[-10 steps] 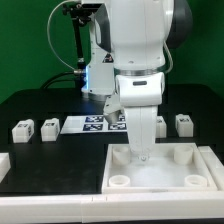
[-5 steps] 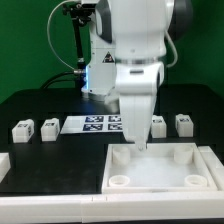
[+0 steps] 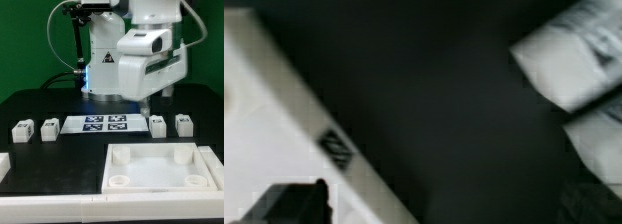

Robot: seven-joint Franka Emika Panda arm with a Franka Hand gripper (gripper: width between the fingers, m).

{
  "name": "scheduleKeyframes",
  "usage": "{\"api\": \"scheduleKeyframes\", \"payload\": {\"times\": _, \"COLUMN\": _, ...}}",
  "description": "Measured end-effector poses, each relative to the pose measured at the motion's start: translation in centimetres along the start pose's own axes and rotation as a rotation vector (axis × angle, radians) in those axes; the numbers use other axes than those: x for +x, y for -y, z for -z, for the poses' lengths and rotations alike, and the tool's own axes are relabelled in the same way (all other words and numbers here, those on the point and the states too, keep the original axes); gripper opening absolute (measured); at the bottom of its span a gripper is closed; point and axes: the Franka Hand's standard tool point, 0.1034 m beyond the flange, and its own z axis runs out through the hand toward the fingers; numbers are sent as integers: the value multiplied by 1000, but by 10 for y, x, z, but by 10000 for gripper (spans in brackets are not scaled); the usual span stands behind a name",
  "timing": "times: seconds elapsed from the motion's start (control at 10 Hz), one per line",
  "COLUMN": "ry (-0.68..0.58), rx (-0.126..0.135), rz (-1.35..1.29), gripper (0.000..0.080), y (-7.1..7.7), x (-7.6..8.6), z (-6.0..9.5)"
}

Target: Assemble one leg

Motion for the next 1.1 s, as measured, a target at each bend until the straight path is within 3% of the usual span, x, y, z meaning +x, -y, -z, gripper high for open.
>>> {"api": "scheduleKeyframes", "payload": {"times": 0.2, "ry": -31, "rx": 15, "rz": -264, "gripper": 649, "y": 19, "x": 11, "z": -7}}
{"api": "scheduleKeyframes", "payload": {"times": 0.6, "ry": -13, "rx": 50, "rz": -598, "gripper": 649, "y": 25, "x": 10, "z": -8}}
{"api": "scheduleKeyframes", "payload": {"times": 0.8, "ry": 53, "rx": 88, "rz": -681, "gripper": 649, "y": 37, "x": 8, "z": -12}}
{"api": "scheduleKeyframes", "payload": {"times": 0.9, "ry": 76, "rx": 121, "rz": -750, "gripper": 649, "y": 38, "x": 5, "z": -18}}
{"api": "scheduleKeyframes", "payload": {"times": 1.0, "ry": 215, "rx": 171, "rz": -783, "gripper": 649, "y": 44, "x": -4, "z": -22}}
{"api": "scheduleKeyframes", "payload": {"times": 1.1, "ry": 316, "rx": 216, "rz": -790, "gripper": 649, "y": 44, "x": 1, "z": -22}}
